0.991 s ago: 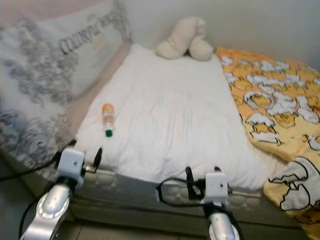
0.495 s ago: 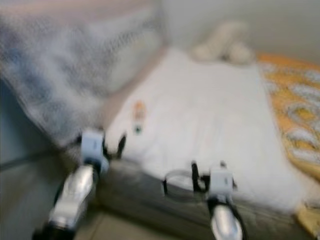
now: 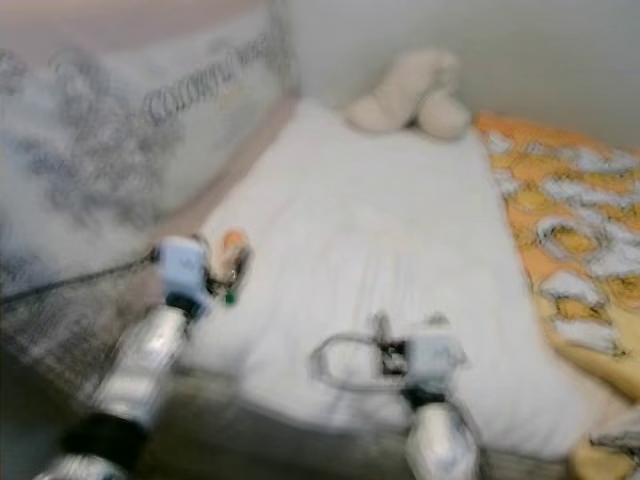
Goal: Clean up the room
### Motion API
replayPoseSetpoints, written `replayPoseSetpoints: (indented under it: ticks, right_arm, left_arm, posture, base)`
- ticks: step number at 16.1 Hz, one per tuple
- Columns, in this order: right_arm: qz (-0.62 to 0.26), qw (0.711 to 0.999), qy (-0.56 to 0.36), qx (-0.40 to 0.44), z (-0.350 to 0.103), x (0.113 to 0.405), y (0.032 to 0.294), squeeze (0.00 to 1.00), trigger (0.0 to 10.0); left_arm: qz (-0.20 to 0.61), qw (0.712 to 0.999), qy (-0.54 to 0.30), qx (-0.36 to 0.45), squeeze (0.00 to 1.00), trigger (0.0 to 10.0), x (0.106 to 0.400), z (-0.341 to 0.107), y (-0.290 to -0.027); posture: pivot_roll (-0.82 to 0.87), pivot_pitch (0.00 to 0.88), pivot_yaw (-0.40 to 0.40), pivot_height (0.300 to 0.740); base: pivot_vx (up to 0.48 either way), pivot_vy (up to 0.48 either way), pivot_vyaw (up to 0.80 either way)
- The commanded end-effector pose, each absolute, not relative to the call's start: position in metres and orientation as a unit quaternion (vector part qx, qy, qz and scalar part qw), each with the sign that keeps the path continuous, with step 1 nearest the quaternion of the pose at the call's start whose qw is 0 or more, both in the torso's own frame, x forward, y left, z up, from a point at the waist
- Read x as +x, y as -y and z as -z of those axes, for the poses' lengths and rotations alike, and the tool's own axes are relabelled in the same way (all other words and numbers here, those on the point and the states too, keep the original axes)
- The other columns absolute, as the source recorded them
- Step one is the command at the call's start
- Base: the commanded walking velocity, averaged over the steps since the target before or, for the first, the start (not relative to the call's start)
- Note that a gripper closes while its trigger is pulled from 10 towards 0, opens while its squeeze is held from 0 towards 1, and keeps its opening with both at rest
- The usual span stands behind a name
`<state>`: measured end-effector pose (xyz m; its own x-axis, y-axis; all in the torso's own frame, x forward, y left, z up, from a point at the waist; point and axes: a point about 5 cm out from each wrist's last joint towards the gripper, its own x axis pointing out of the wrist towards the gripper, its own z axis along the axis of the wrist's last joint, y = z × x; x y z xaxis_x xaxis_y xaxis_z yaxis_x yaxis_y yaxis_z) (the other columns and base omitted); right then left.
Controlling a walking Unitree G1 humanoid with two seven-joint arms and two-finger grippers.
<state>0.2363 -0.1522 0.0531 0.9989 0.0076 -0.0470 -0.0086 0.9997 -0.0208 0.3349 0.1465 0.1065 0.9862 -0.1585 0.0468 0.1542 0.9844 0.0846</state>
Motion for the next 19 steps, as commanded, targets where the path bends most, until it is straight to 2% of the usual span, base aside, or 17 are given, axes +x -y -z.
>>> replayPoseSetpoints:
  ticks: [1,3,5,6,9,11,13,15,19]
  right_arm:
    - [0.014,0.999,-0.033,-0.033,-0.052,0.23,0.169,0.0,10.0]
    - [0.012,0.998,-0.042,-0.043,-0.051,0.216,0.174,0.0,10.0]
    - [0.018,0.998,-0.046,-0.048,-0.055,0.201,0.179,0.0,10.0]
    - [0.023,0.997,-0.055,-0.054,-0.059,0.184,0.182,0.0,10.0]
    - [0.02,0.995,-0.073,-0.068,-0.066,0.155,0.184,0.0,10.0]
    - [0.022,0.993,-0.084,-0.074,-0.071,0.141,0.185,0.0,10.0]
    - [0.032,0.991,-0.111,-0.074,-0.08,0.114,0.185,0.0,10.0]
    - [0.026,0.989,-0.124,-0.072,-0.085,0.1,0.181,0.0,10.0]
    - [0.032,0.988,-0.13,-0.076,-0.092,0.097,0.185,0.0,10.0]
  left_arm:
    - [0.085,0.995,-0.006,0.05,0.0,10.0,0.343,-0.101,-0.132]
    - [0.061,0.993,-0.072,0.069,0.0,10.0,0.36,-0.096,-0.136]
    - [0.048,0.993,-0.078,0.075,0.0,10.0,0.37,-0.103,-0.142]
    - [-0.003,0.994,-0.092,0.065,0.0,10.0,0.381,-0.113,-0.156]
    - [-0.032,0.992,-0.083,0.084,0.0,10.0,0.391,-0.129,-0.161]
    - [-0.038,0.991,-0.083,0.096,0.0,10.0,0.393,-0.133,-0.162]
    - [-0.043,0.986,-0.105,0.119,0.0,10.0,0.39,-0.125,-0.165]
    - [-0.075,0.977,-0.12,0.161,0.0,10.0,0.385,-0.116,-0.178]
    - [-0.147,0.959,-0.114,0.214,0.0,10.0,0.381,-0.119,-0.205]
  posture:
    - [-0.05,0.0,-0.057,0.74]
    - [-0.1,0.018,-0.068,0.74]
    - [-0.14,0.05,-0.079,0.74]
    - [-0.19,0.083,-0.096,0.74]
    - [-0.25,0.142,-0.122,0.74]
    - [-0.28,0.169,-0.128,0.74]
    - [-0.32,0.239,-0.145,0.74]
    - [-0.34,0.267,-0.15,0.74]
    - [-0.34,0.277,-0.156,0.74]
  base:
    - [0.48,0.0,-0.48]
    - [0.0,0.0,0.0]
    - [0.0,0.0,0.0]
    - [0.0,0.0,0.0]
    - [0.0,0.0,0.0]
    - [0.0,0.0,0.0]
    - [0.0,0.0,0.0]
    - [0.0,0.0,0.0]
    - [0.0,0.0,0.0]
